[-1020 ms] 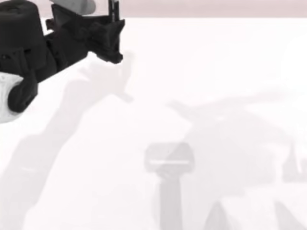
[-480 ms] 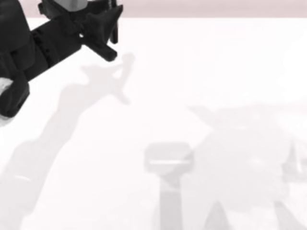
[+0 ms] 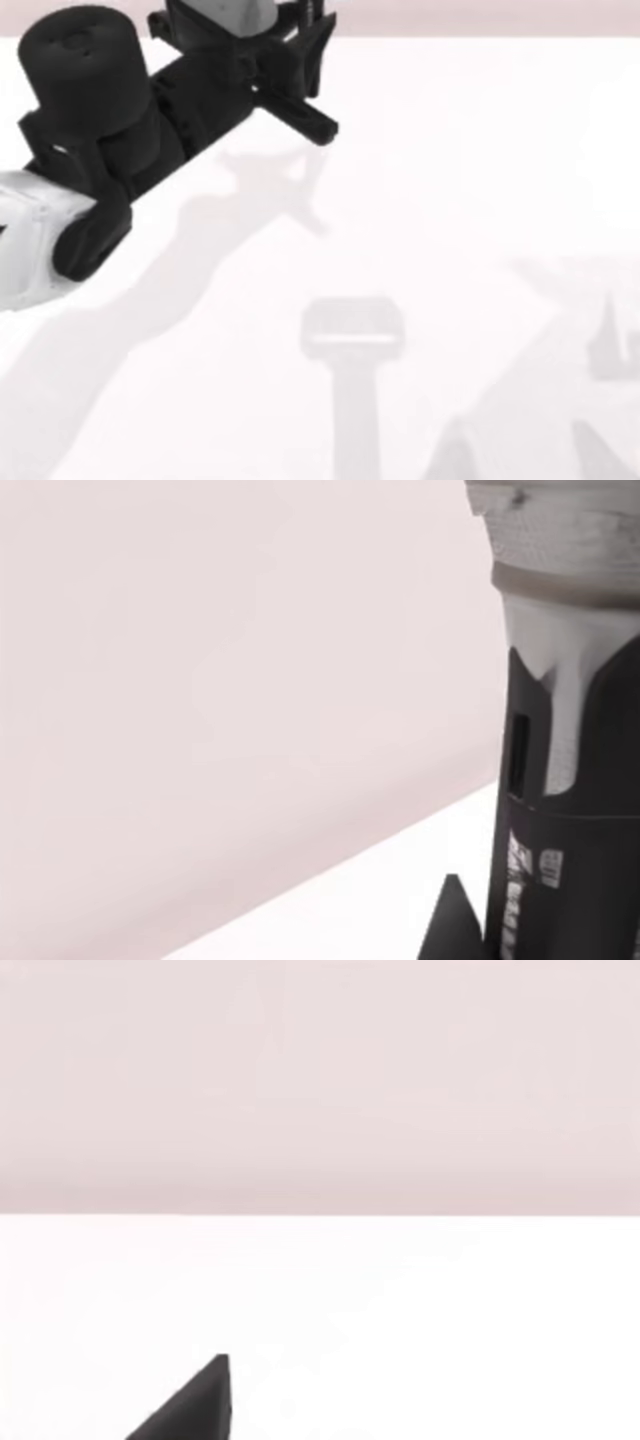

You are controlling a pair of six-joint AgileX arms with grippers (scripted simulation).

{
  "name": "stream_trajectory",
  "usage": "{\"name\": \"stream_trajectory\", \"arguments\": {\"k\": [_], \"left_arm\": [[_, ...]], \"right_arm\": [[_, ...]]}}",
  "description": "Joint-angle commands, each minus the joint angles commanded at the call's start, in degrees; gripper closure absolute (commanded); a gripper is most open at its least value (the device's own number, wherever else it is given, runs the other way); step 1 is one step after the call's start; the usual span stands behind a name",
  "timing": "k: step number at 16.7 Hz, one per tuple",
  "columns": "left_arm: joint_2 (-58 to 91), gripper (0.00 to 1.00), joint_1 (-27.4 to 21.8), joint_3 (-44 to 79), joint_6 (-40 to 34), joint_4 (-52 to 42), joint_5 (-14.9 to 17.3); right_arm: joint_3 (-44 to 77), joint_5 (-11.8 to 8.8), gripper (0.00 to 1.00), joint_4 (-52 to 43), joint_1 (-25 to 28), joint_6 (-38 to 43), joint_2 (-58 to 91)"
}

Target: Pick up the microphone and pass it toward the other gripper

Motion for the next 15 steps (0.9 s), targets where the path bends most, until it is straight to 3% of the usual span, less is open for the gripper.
{"name": "stream_trajectory", "arguments": {"k": [2,4,15], "left_arm": [[-1.49,1.00,-4.47,-0.25,-0.06,-0.45,-4.66],[-2.57,1.00,-6.96,-0.37,-0.06,-0.70,-7.13],[-2.73,1.00,-7.28,-0.39,-0.06,-0.73,-7.45]], "right_arm": [[0.00,0.00,0.00,0.00,0.00,0.00,0.00],[0.00,0.00,0.00,0.00,0.00,0.00,0.00],[0.00,0.00,0.00,0.00,0.00,0.00,0.00]]}}
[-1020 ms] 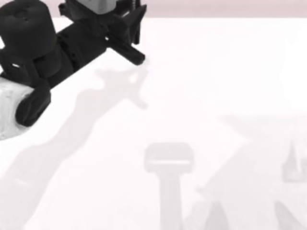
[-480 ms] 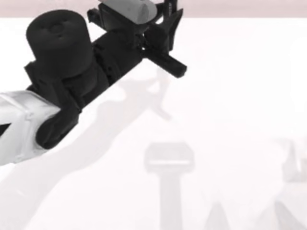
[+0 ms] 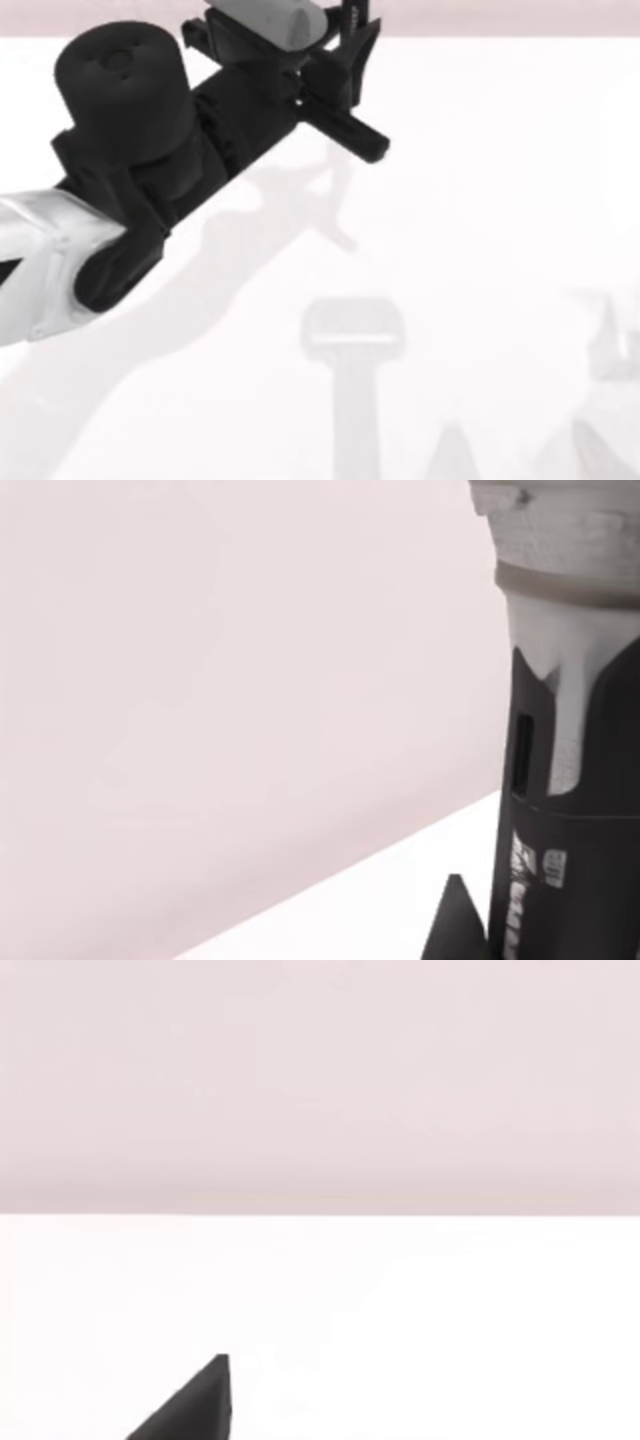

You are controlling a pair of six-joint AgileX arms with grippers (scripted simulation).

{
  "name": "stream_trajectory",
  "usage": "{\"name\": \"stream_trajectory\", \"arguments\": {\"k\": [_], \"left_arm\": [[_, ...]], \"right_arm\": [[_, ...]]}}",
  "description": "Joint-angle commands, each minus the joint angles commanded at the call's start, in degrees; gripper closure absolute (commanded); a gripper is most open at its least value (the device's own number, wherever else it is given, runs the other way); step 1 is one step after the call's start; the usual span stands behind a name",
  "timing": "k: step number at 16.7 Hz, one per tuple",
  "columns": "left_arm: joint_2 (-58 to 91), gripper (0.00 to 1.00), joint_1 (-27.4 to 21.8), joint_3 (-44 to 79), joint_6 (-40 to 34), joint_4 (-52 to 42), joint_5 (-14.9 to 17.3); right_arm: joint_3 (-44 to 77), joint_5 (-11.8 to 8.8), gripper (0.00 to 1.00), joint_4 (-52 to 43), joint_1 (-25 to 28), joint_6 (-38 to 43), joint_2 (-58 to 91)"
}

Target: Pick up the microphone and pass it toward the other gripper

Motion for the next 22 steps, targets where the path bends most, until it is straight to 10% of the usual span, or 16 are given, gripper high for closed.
{"name": "stream_trajectory", "arguments": {"k": [22], "left_arm": [[0.00,1.00,0.00,0.00,0.00,0.00,0.00]], "right_arm": [[41.45,-12.10,0.00,27.96,32.94,-0.94,67.89]]}}
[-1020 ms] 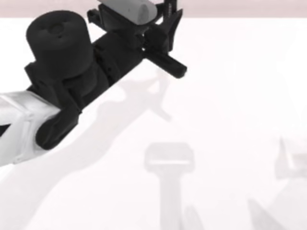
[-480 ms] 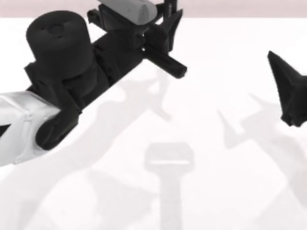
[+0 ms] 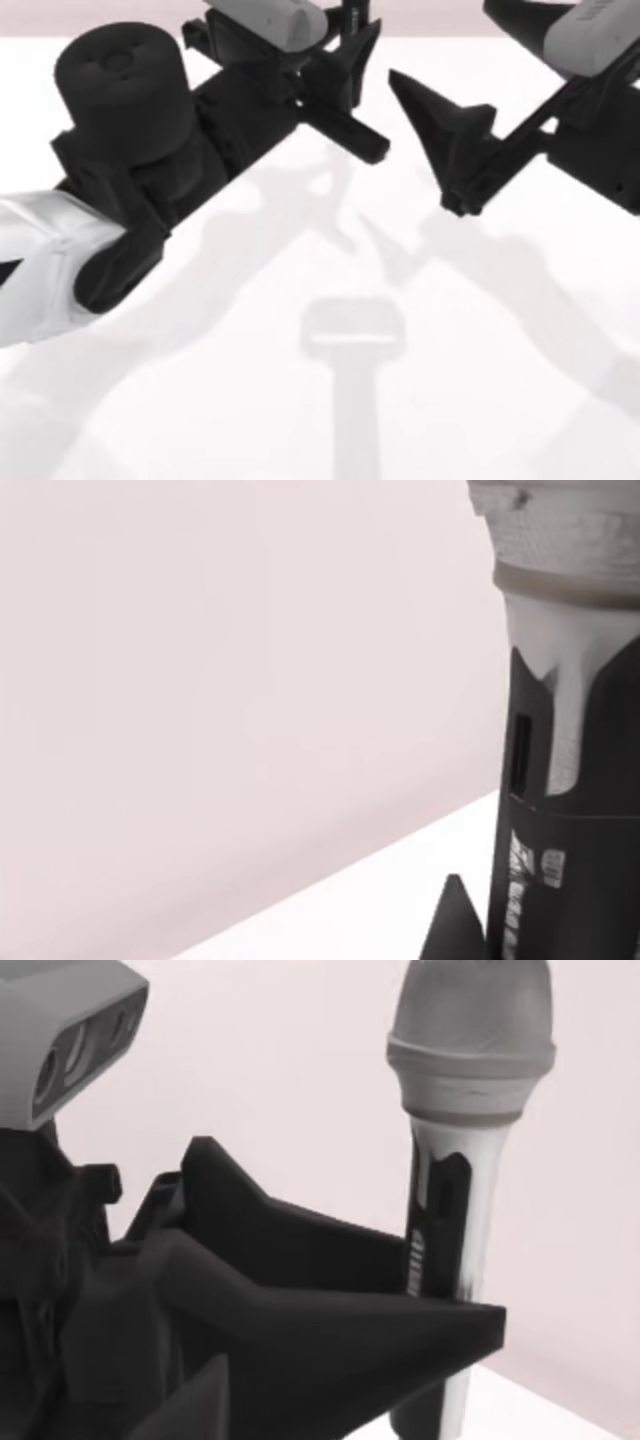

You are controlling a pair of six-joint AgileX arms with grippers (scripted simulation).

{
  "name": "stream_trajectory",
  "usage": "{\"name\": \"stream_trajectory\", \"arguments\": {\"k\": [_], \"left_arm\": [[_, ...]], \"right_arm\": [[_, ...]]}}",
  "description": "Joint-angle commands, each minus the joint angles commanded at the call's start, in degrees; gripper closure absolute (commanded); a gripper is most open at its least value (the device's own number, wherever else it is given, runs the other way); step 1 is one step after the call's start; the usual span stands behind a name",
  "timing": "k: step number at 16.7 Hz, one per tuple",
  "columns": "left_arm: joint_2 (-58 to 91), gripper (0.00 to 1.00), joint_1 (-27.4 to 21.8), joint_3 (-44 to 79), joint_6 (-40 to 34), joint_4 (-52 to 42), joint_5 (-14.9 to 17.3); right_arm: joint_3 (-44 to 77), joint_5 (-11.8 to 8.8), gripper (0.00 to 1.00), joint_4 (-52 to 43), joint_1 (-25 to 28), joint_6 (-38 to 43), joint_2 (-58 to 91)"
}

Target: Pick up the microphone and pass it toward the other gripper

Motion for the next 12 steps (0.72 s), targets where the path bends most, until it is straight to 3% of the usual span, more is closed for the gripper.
{"name": "stream_trajectory", "arguments": {"k": [7,12], "left_arm": [[0.00,1.00,0.00,0.00,0.00,0.00,0.00],[0.00,1.00,0.00,0.00,0.00,0.00,0.00]], "right_arm": [[0.90,0.10,0.00,0.28,0.25,0.00,1.22],[10.86,2.05,0.00,2.41,2.14,-0.01,13.46]]}}
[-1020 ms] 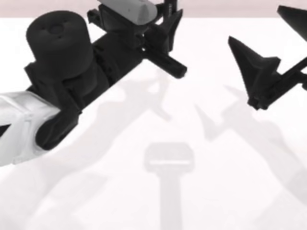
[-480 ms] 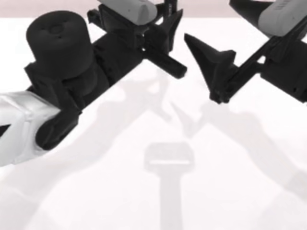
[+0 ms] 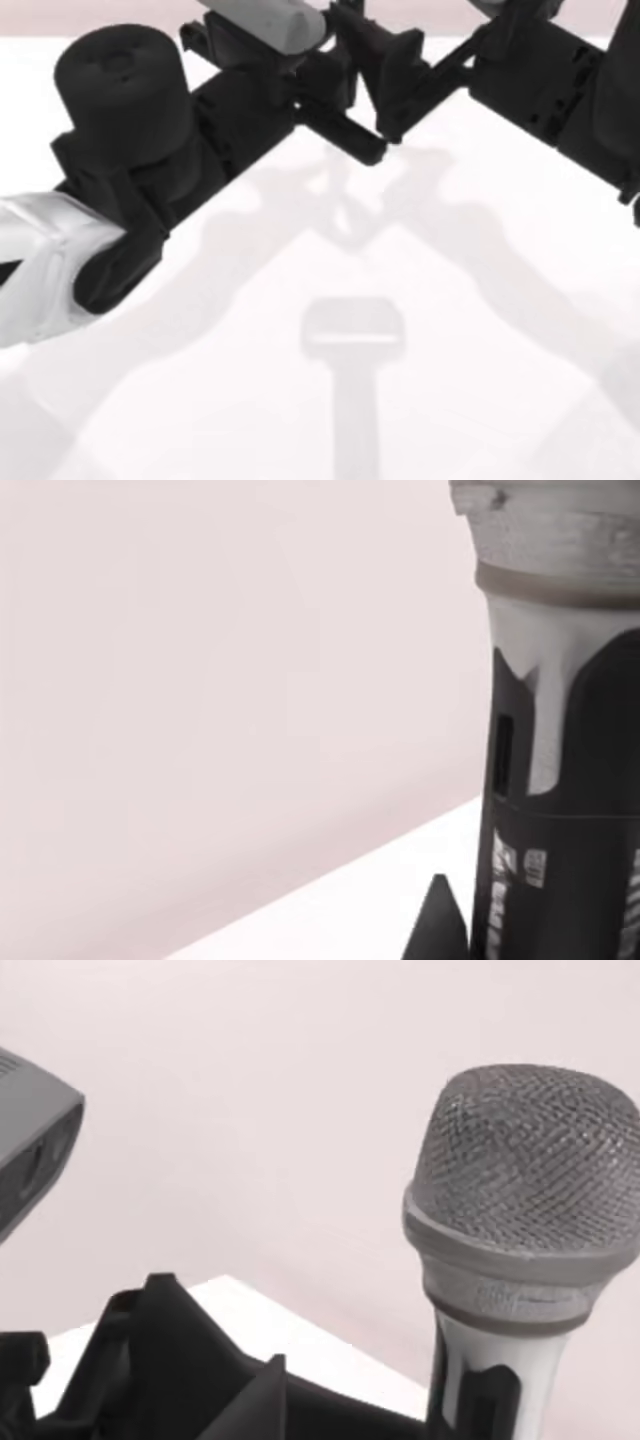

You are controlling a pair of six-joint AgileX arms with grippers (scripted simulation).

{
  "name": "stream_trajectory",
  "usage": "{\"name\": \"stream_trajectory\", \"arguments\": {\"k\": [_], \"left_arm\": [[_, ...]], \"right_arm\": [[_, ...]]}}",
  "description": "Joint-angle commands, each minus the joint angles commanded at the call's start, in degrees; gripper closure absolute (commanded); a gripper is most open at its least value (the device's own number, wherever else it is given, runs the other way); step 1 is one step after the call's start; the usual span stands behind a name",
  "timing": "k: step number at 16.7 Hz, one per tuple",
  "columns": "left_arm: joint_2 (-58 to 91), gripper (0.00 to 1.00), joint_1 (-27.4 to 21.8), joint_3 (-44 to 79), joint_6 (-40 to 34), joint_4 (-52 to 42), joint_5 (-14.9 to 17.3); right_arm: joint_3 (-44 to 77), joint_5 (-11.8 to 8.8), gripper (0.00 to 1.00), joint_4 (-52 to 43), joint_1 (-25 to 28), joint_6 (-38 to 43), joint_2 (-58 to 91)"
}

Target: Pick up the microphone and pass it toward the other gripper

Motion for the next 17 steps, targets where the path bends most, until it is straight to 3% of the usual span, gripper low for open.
{"name": "stream_trajectory", "arguments": {"k": [4,9,17], "left_arm": [[0.00,1.00,0.00,0.00,0.00,0.00,0.00],[0.00,1.00,0.00,0.00,0.00,0.00,0.00],[0.00,1.00,0.00,0.00,0.00,0.00,0.00]], "right_arm": [[7.47,1.48,0.00,1.34,1.36,-0.02,8.90],[8.36,1.67,0.00,1.50,1.55,-0.03,9.80],[8.36,1.67,0.60,1.50,1.55,-0.03,9.80]]}}
